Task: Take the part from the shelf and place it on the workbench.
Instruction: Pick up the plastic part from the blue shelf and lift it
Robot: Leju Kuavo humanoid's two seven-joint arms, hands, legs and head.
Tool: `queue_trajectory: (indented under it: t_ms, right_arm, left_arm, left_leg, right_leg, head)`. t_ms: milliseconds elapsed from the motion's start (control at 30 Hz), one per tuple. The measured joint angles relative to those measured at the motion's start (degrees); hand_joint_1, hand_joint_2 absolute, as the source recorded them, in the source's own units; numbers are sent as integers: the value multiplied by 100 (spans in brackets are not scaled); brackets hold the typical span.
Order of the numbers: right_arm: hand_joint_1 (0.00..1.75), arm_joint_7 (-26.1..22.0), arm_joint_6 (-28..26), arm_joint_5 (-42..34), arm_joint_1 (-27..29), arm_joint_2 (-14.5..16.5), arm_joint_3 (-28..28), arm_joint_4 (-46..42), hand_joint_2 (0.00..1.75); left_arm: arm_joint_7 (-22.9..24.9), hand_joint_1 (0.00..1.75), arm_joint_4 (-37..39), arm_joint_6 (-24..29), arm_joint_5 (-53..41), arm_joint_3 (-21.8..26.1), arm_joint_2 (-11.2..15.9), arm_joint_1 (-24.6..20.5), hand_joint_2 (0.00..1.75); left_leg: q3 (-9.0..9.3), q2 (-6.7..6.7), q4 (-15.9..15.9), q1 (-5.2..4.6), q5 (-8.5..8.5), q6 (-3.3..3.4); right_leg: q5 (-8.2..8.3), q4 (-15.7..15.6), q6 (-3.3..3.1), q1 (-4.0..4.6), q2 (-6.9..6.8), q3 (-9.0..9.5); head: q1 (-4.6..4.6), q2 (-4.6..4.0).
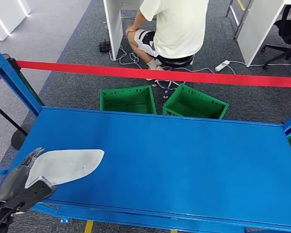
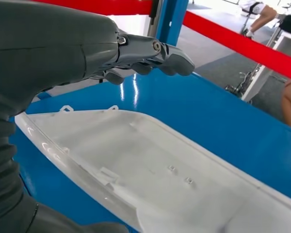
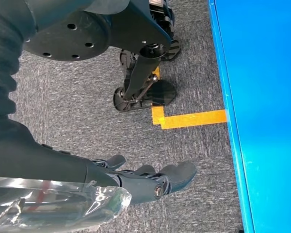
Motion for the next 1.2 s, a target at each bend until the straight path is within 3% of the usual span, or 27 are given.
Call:
queue_trajectory:
  t_ms: [167, 400, 600, 967, 1033, 1167, 1200]
  right_arm:
    - [0, -16, -3, 61, -14, -10, -33, 47, 175]
    - [0, -94, -65, 169, -82, -79, -78, 206, 175]
    - [0, -142, -100, 258, -132, -123, -87, 338, 175]
    - [0, -157, -124, 348, -207, -149, -87, 497, 175]
    - [0, -157, -131, 355, -210, -153, -87, 508, 175]
    - [0, -157, -141, 364, -218, -162, -87, 533, 175]
    - [0, -157, -143, 365, -220, -163, -87, 538, 175]
  left_arm:
    - [43, 0, 65, -64, 26, -133, 157, -9, 175]
    - [156, 0, 207, -78, 292, -514, 657, -70, 175]
    - [157, 0, 411, 3, -13, -805, 911, -298, 175]
    - [210, 0, 1063, 36, -849, -1106, 955, -852, 175]
    - [217, 9, 1156, 1, -959, -1128, 937, -921, 175]
    - [200, 168, 1336, -36, -1090, -1177, 879, -1059, 175]
    - [185, 175, 1375, -37, -1114, -1191, 861, -1086, 175]
  left_leg:
    - [0, 0, 0, 0, 0, 0]
    - [0, 1, 0, 0, 0, 0]
    - [-1, 0, 0, 0, 0, -1]
    - [-1, 0, 0, 0, 0, -1]
    - [-1, 0, 0, -1, -1, -1]
    - [-1, 0, 0, -1, -1, -1]
    - [-1, 0, 0, -1, -1, -1]
  right_leg:
    - [0, 0, 0, 0, 0, 0]
    - [-2, 0, -3, 0, 0, -2]
    - [-3, 0, -5, 0, -1, -2]
    - [-3, 0, -5, 0, 0, -1]
    - [-3, 0, -5, 0, -1, -1]
    - [-3, 0, -5, 0, -1, -1]
    - [-3, 0, -5, 0, -1, -1]
  head:
    - [0, 0]
    - [0, 0]
    - [-1, 0]
    - [0, 0]
    - [-1, 0]
    - [-1, 0]
    - [-1, 0]
